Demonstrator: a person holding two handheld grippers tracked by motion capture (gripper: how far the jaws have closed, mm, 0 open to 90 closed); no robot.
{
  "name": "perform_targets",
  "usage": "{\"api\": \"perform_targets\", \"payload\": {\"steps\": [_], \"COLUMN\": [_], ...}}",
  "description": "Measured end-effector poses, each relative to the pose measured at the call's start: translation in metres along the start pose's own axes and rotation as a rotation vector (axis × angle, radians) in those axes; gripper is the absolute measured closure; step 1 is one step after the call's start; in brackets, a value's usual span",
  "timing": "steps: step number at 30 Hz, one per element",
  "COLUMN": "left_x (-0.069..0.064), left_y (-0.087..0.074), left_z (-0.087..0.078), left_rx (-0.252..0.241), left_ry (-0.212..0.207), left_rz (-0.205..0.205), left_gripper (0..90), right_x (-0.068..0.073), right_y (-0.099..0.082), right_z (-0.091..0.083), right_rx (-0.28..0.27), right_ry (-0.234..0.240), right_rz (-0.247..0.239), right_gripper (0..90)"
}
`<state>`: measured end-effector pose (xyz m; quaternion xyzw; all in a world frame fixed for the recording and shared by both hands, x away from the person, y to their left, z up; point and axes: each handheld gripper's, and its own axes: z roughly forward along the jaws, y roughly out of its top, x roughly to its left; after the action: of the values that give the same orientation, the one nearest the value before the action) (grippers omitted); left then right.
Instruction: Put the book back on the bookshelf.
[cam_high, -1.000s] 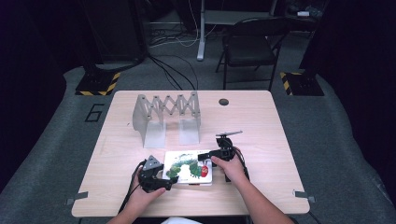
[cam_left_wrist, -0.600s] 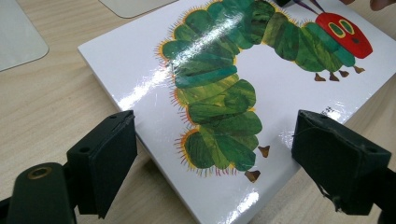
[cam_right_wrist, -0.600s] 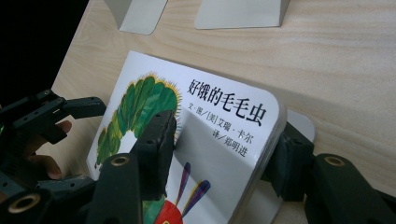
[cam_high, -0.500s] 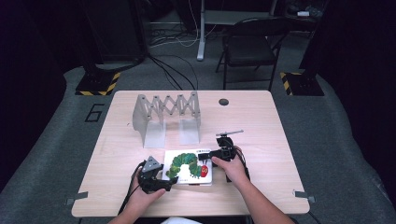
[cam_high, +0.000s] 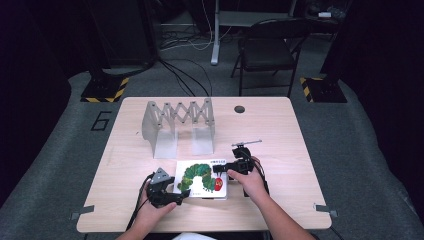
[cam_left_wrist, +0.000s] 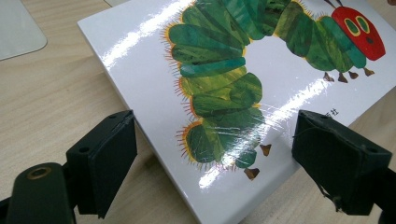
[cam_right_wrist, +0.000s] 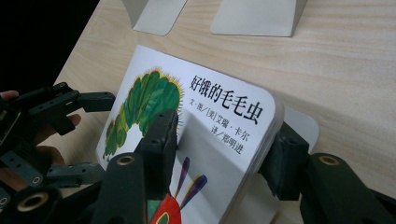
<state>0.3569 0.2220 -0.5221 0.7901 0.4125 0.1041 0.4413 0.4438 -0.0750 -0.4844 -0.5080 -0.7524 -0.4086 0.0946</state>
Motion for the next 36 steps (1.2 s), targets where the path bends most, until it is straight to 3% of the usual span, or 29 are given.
{"api": "perform_targets", "payload": {"steps": [4, 14, 18, 20, 23, 29, 36], "left_x": [0.001, -0.001, -0.003, -0.004, -0.005, -0.008, -0.005], "left_y": [0.000, -0.001, -0.002, -0.003, -0.003, -0.003, -0.003], "left_z": [-0.001, -0.002, 0.000, 0.002, 0.002, 0.001, 0.001], "left_rx": [0.002, 0.004, 0.020, 0.045, 0.048, 0.037, 0.048], "left_ry": [-0.008, -0.003, -0.010, 0.006, 0.007, 0.015, -0.021], "left_rz": [-0.010, 0.011, -0.013, 0.026, 0.044, 0.062, 0.029], "left_gripper": [14.0, 14.0, 14.0, 15.1, 15.4, 17.5, 19.3], "right_x": [0.001, 0.007, 0.008, 0.008, 0.010, 0.010, 0.010], "right_y": [0.000, -0.002, -0.003, -0.004, -0.003, -0.004, -0.004], "right_z": [-0.002, -0.007, -0.009, -0.010, -0.013, -0.012, -0.011], "right_rx": [-0.007, -0.010, -0.008, -0.009, -0.020, -0.017, -0.014], "right_ry": [0.000, -0.009, -0.009, -0.008, 0.022, 0.011, 0.007], "right_rz": [-0.016, -0.046, -0.060, -0.065, -0.056, -0.060, -0.053], "right_gripper": [51.2, 51.8, 52.7, 54.0, 55.4, 55.5, 55.3]}}
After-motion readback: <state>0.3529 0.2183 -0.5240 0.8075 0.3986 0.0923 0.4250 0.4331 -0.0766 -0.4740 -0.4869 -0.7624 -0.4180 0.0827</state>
